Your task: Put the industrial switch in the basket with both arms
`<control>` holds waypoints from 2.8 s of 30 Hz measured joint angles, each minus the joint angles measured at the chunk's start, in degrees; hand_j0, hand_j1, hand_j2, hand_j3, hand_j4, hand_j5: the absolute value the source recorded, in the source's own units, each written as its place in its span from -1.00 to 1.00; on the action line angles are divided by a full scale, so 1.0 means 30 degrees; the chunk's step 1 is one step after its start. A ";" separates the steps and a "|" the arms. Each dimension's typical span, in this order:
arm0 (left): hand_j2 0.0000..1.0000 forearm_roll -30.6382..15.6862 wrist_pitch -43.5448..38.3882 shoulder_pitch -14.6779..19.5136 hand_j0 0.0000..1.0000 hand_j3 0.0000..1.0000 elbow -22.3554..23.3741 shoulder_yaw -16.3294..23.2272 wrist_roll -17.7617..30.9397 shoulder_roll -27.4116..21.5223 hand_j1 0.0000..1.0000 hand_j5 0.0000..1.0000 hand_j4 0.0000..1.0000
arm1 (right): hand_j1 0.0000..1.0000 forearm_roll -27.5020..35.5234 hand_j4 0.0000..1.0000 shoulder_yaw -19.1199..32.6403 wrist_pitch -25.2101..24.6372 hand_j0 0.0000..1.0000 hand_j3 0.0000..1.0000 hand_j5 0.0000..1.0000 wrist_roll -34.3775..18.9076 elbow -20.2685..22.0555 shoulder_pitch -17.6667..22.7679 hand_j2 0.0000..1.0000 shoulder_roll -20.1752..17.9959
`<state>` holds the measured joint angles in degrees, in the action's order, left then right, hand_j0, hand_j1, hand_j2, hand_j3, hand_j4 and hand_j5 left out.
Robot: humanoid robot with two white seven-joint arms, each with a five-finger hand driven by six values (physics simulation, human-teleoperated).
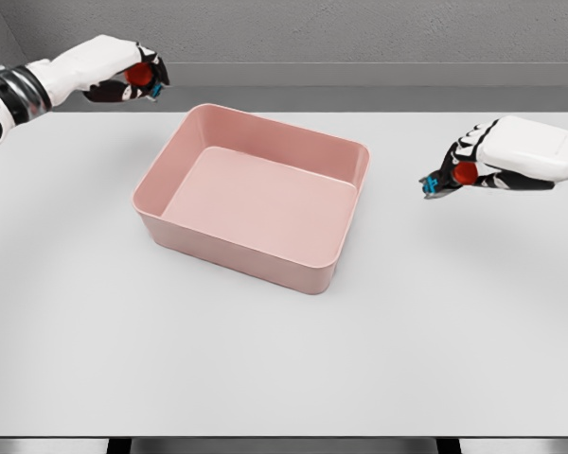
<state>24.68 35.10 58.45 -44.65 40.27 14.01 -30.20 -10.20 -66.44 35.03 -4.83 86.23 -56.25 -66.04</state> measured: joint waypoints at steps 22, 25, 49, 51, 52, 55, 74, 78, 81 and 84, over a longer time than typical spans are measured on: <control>0.01 0.0013 0.0004 -0.0322 0.01 0.01 -0.5200 0.0905 0.0012 0.0487 0.01 0.01 0.01 | 0.00 -0.0031 0.00 0.0011 0.0006 0.00 0.00 0.00 -0.0882 0.0960 -0.1496 0.00 0.2299; 0.06 -0.0006 0.0000 -0.0498 0.06 0.06 -0.5701 0.1012 0.0006 0.0354 0.06 0.06 0.06 | 0.00 -0.0016 0.00 0.0023 0.0006 0.00 0.00 0.00 -0.1276 0.0970 -0.1699 0.00 0.2804; 1.00 -0.0039 -0.0007 -0.0791 1.00 1.00 -0.7862 0.1373 -0.0015 -0.0419 1.00 1.00 1.00 | 0.03 -0.0100 0.03 -0.0034 0.0006 0.03 0.03 0.03 -0.1935 0.0266 -0.1992 0.03 0.6591; 1.00 -0.0118 -0.0008 -0.0762 1.00 1.00 -0.8034 0.1324 -0.0021 -0.0475 1.00 1.00 1.00 | 0.03 -0.0117 0.03 -0.0033 0.0011 0.03 0.03 0.03 -0.2362 -0.0362 -0.2138 0.03 0.7169; 1.00 -0.0183 -0.0008 -0.0762 1.00 1.00 -0.8098 0.1303 -0.0024 -0.0507 1.00 1.00 1.00 | 0.03 -0.0109 0.03 -0.0032 0.0012 0.03 0.03 0.03 -0.2492 -0.0589 -0.2168 0.03 0.7384; 1.00 -0.0302 -0.0009 -0.0732 1.00 1.00 -0.8215 0.1252 -0.0028 -0.0558 1.00 1.00 1.00 | 1.00 -0.0080 1.00 -0.0029 0.0016 1.00 1.00 1.00 -0.2701 -0.0938 -0.2168 1.00 0.7835; 1.00 -0.1987 -0.0004 -0.2578 1.00 1.00 -0.7912 0.0750 -0.0129 -0.3708 1.00 1.00 1.00 | 1.00 0.1605 1.00 0.0903 0.0017 1.00 1.00 1.00 -0.2487 -0.1321 -0.0146 1.00 0.2333; 1.00 -0.2176 -0.0003 -0.3808 1.00 1.00 -0.7693 0.0131 -0.0149 -0.5141 1.00 1.00 1.00 | 1.00 0.1771 1.00 0.0951 0.0014 1.00 1.00 1.00 -0.2456 -0.1856 0.0058 1.00 0.1657; 1.00 -0.2215 -0.0005 -0.4159 1.00 1.00 -0.7608 -0.0132 -0.0148 -0.6198 1.00 1.00 1.00 | 1.00 0.1813 1.00 0.0961 0.0013 1.00 1.00 1.00 -0.2451 -0.2001 0.0058 1.00 0.1477; 1.00 -0.2225 -0.0007 -0.4365 1.00 1.00 -0.7341 -0.0353 -0.0133 -0.6722 1.00 1.00 1.00 | 1.00 0.1829 1.00 0.0964 0.0013 1.00 1.00 1.00 -0.2453 -0.2053 0.0059 1.00 0.1411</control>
<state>18.00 35.08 45.35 -66.67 39.21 13.62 -50.36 -4.71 -63.55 35.07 -12.18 80.06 -56.07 -61.81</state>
